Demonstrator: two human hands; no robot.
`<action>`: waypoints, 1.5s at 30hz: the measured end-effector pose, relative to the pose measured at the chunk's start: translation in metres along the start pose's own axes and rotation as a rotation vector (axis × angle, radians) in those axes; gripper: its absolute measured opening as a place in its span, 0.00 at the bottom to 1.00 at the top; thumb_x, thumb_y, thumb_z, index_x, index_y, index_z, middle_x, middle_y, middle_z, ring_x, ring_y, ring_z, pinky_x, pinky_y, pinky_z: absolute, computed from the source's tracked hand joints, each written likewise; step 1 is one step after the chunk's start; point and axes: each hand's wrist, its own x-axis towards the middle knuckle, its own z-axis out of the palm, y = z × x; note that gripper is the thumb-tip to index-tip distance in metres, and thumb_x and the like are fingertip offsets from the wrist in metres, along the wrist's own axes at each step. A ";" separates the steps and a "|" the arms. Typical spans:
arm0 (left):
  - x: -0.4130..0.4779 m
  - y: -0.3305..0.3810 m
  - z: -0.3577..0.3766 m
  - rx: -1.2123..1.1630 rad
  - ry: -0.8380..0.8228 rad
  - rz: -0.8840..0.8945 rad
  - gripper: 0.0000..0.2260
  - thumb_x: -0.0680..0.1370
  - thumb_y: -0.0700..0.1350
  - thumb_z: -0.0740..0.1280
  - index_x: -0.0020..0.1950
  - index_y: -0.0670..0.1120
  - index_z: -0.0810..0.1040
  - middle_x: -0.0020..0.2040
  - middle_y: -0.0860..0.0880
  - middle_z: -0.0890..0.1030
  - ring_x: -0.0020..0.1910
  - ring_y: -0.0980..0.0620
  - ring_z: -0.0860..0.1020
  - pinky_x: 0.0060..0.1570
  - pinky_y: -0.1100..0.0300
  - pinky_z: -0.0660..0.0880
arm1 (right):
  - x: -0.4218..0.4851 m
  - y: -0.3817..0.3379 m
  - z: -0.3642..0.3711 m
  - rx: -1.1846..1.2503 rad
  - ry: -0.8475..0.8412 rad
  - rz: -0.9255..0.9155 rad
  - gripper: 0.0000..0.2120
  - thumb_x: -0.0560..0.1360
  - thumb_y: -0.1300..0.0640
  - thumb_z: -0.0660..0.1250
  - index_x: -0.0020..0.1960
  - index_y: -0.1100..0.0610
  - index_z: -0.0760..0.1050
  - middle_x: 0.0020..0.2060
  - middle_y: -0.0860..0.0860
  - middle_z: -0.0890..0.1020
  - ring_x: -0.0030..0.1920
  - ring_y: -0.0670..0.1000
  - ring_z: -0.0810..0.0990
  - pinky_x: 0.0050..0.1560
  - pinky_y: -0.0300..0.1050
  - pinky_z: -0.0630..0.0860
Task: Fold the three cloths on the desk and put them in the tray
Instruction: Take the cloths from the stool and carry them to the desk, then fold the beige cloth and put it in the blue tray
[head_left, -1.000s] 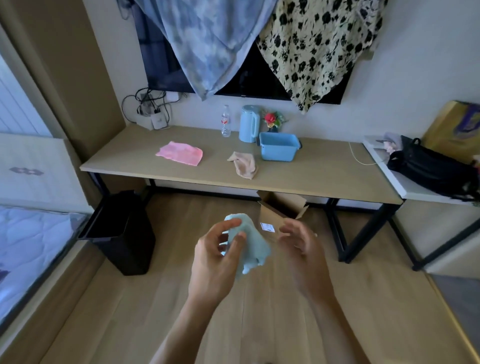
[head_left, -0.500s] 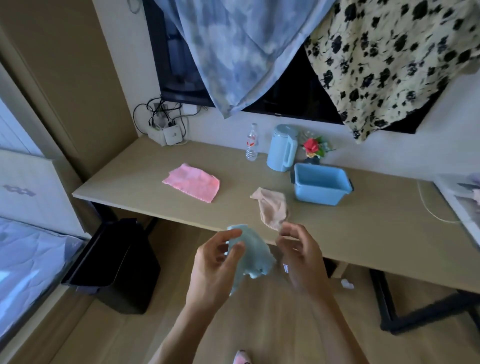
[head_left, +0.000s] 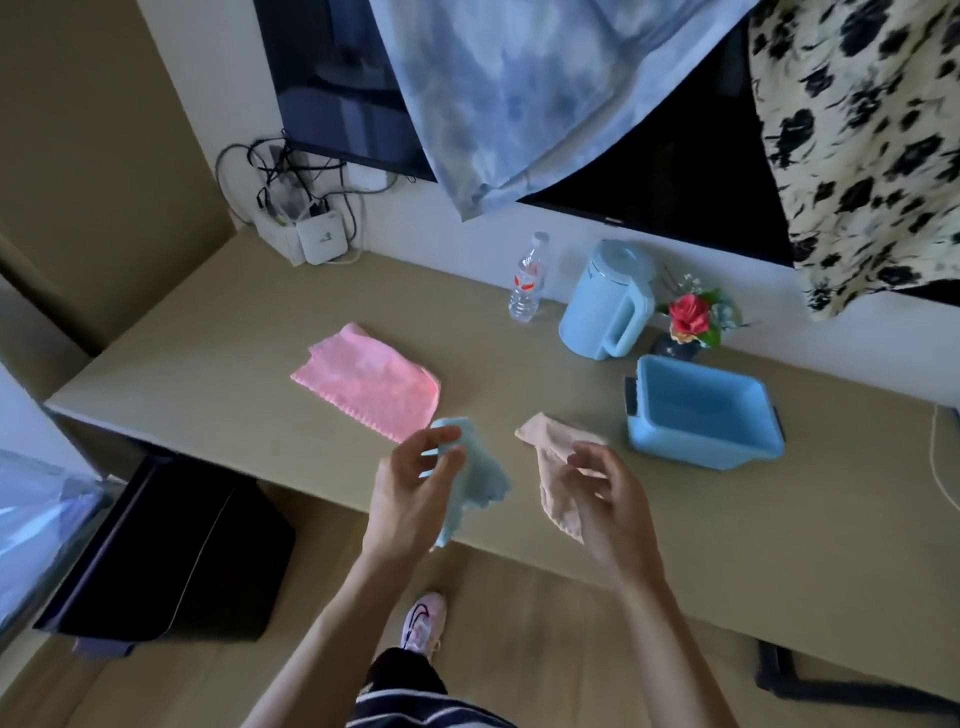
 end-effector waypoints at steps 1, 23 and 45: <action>0.019 -0.004 -0.001 0.018 -0.011 -0.010 0.17 0.72 0.54 0.67 0.57 0.50 0.83 0.51 0.47 0.86 0.45 0.55 0.84 0.44 0.62 0.78 | 0.013 0.003 0.004 -0.005 0.012 0.013 0.10 0.78 0.57 0.70 0.59 0.53 0.78 0.53 0.48 0.82 0.50 0.46 0.83 0.43 0.30 0.76; 0.246 -0.111 -0.009 0.534 -0.142 -0.268 0.18 0.78 0.45 0.69 0.67 0.43 0.77 0.57 0.46 0.81 0.58 0.42 0.80 0.49 0.59 0.71 | 0.179 0.145 0.073 -0.925 -0.318 0.362 0.22 0.75 0.49 0.70 0.67 0.51 0.75 0.78 0.55 0.58 0.74 0.56 0.67 0.59 0.45 0.70; 0.287 -0.062 0.025 0.991 -0.218 0.390 0.42 0.70 0.53 0.75 0.79 0.43 0.61 0.80 0.39 0.58 0.79 0.38 0.55 0.77 0.44 0.54 | 0.197 0.055 0.054 -0.108 0.104 0.029 0.04 0.70 0.56 0.72 0.39 0.53 0.77 0.30 0.40 0.77 0.33 0.42 0.73 0.37 0.36 0.70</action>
